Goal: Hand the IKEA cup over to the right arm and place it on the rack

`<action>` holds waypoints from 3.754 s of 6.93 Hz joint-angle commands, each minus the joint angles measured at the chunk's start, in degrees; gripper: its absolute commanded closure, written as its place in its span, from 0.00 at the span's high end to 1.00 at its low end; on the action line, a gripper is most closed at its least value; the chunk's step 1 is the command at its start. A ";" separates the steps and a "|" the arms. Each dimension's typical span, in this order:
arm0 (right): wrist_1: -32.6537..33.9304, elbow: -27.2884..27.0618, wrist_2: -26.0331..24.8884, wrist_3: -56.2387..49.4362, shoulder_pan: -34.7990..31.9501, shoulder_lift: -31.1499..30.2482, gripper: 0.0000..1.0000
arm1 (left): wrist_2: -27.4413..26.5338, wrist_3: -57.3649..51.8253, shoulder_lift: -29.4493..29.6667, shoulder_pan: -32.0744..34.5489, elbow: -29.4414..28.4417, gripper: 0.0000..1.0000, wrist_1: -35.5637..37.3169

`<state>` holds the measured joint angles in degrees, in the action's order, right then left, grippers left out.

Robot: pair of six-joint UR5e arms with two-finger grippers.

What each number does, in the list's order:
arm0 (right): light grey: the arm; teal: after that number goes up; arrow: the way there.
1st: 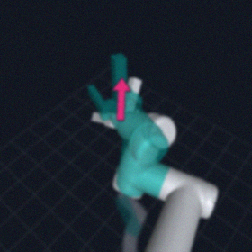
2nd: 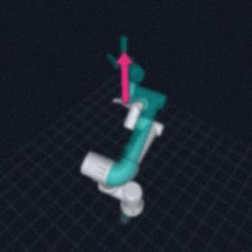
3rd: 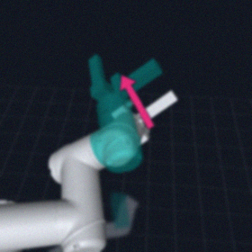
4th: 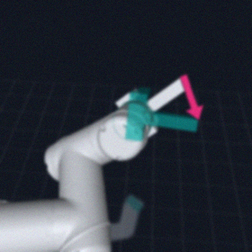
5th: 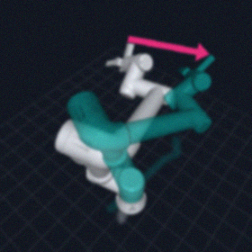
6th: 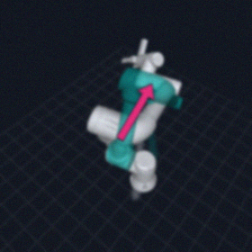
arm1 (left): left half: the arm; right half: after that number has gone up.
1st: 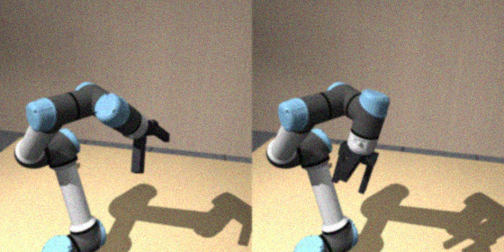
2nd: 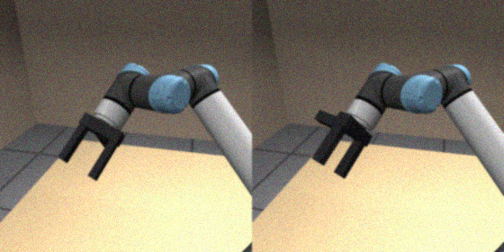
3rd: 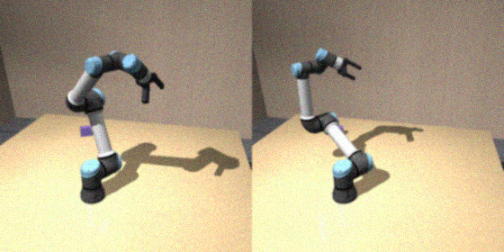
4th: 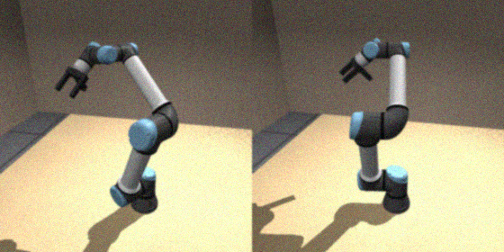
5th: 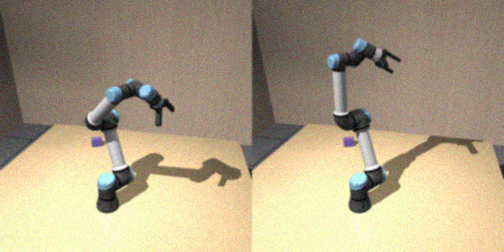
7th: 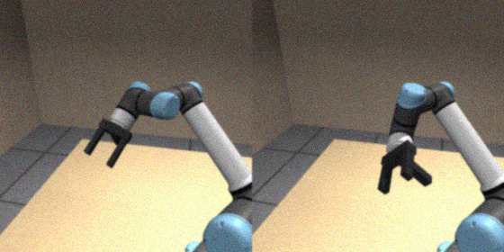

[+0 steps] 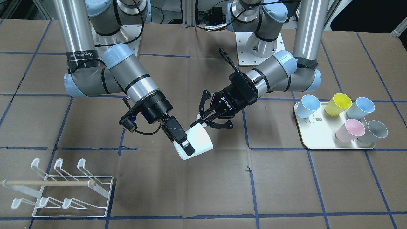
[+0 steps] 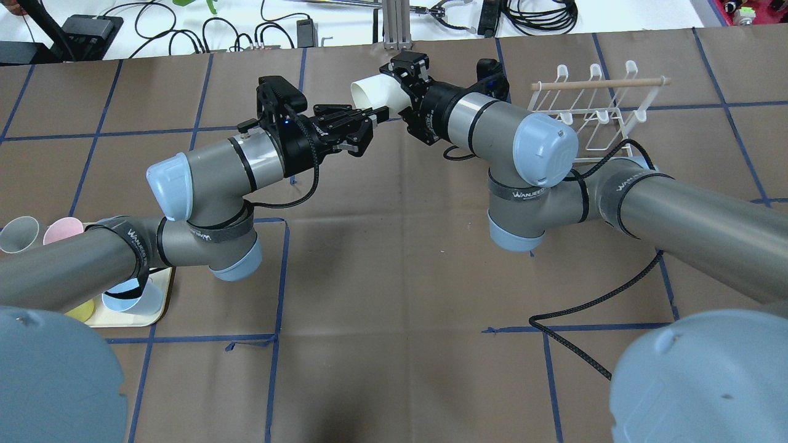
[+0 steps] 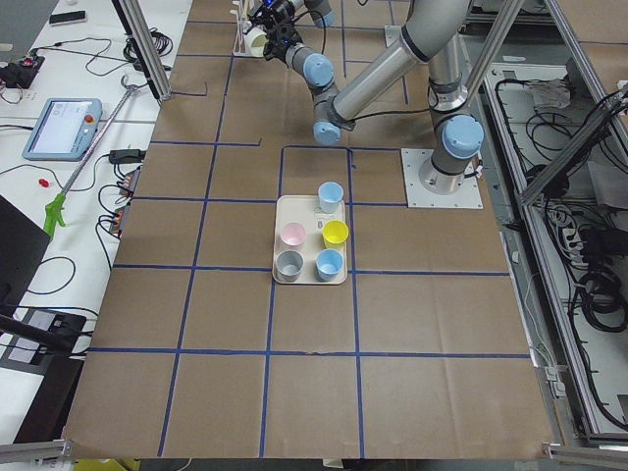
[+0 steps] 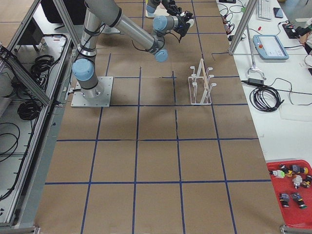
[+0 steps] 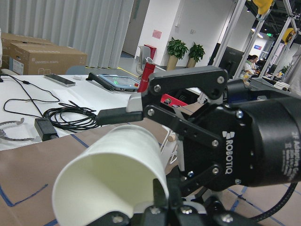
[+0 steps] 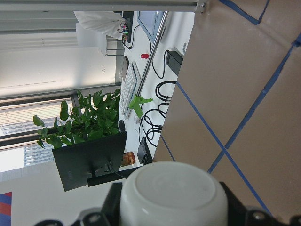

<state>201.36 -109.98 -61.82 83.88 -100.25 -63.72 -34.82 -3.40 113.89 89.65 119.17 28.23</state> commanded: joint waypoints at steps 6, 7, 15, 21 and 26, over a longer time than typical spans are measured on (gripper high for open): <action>-0.09 0.20 0.65 -0.03 0.05 0.08 0.33 | -0.77 1.03 -1.03 0.00 0.01 0.84 0.07; -0.09 0.20 0.65 -0.03 0.05 0.17 0.33 | -0.69 2.34 -1.30 -0.44 0.27 0.93 0.07; 0.00 2.57 0.12 -19.33 9.34 -0.44 0.27 | -13.67 3.58 -11.05 -11.61 5.91 0.98 -16.72; 5.34 2.92 -5.33 -68.82 18.92 -0.10 0.17 | -49.28 7.79 -17.55 1.05 -20.24 0.99 -88.74; 19.07 7.32 -5.33 -85.25 22.02 10.27 0.15 | -53.77 8.16 -18.87 -0.27 -32.34 0.99 -112.68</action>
<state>219.92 -102.77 -67.09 2.76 -78.63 -54.32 -88.37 5.33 95.68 89.69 87.20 -82.55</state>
